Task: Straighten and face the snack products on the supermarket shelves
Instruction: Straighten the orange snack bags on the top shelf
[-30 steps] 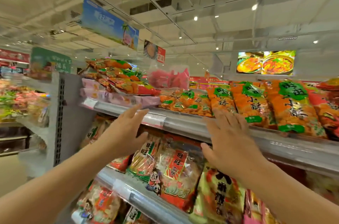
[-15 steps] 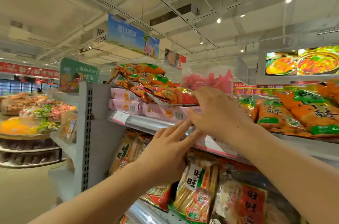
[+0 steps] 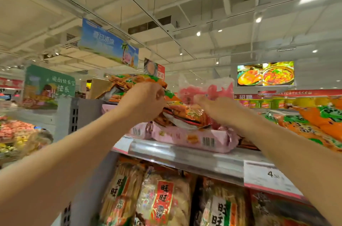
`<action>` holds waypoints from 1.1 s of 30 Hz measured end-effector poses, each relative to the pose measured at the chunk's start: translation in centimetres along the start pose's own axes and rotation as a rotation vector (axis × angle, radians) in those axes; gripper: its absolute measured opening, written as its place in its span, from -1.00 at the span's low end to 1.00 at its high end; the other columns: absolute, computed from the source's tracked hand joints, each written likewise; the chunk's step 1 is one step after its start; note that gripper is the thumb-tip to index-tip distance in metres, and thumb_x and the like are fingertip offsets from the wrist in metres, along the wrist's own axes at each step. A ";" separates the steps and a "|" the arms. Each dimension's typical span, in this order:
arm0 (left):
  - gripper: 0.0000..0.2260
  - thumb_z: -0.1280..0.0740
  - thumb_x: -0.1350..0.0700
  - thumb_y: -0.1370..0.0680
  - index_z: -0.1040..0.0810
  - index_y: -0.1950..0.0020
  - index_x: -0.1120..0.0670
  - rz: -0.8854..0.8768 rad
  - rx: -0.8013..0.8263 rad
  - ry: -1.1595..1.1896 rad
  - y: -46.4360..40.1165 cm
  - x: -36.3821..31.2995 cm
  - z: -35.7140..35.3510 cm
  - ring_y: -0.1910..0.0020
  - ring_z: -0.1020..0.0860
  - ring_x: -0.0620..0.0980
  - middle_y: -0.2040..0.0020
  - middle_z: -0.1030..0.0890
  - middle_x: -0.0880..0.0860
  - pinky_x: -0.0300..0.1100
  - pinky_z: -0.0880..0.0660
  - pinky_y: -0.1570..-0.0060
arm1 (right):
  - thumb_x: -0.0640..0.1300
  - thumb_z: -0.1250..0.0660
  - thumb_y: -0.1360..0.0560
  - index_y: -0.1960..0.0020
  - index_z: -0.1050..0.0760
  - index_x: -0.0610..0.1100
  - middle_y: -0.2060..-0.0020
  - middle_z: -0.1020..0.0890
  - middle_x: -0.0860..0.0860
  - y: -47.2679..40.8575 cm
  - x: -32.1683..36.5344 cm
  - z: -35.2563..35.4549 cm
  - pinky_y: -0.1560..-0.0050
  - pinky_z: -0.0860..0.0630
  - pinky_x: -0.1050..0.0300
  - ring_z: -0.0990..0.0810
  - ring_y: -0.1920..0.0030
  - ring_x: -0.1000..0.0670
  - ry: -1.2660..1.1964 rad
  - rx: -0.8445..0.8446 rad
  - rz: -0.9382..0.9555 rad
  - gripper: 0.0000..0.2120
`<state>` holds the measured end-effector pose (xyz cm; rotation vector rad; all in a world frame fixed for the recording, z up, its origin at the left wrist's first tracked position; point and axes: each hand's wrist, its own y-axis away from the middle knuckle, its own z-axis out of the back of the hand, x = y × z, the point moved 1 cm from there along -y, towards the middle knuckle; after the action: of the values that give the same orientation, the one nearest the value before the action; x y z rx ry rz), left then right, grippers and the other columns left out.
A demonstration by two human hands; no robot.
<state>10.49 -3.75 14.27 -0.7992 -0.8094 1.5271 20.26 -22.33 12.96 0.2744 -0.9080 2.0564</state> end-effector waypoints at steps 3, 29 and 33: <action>-0.66 -0.27 -0.14 -0.52 -0.65 0.13 0.11 -0.017 0.223 -0.091 -2.6 1.7 -1.2 0.20 -0.61 0.09 0.20 -0.65 0.11 -0.02 -0.56 0.23 | 0.68 0.04 -0.10 -0.37 -0.42 -0.05 -0.12 -0.59 -0.10 -0.2 1.1 -0.4 0.01 -0.52 0.03 -0.61 -0.01 -0.13 -0.016 0.016 -0.082 0.12; -0.68 -0.44 -0.13 -0.38 -0.54 0.14 0.11 -0.030 0.450 0.252 -1.6 -0.7 -2.0 0.36 -0.44 -0.01 0.30 -0.48 0.03 -0.17 -0.40 0.34 | 0.19 -0.54 -0.25 0.04 -0.57 -0.07 0.19 -0.70 -0.05 2.4 3.4 1.4 0.14 -0.61 0.07 -0.67 0.22 -0.04 -0.147 -0.025 -0.393 -0.56; -0.55 -0.45 -0.19 -0.37 -0.56 -0.06 0.12 0.041 0.318 0.474 -0.3 -1.0 -1.7 0.19 -0.62 0.06 0.14 -0.67 0.10 -0.02 -0.61 0.15 | 0.14 -0.55 -0.22 -0.13 -0.37 0.00 0.15 -0.59 0.10 4.7 2.2 2.2 0.32 -0.47 0.22 -0.61 0.19 0.09 -0.133 -0.229 -0.266 -0.39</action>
<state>12.22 -4.57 13.69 -0.8919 -0.1957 1.3768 14.97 -24.26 13.25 0.3890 -1.1151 1.6891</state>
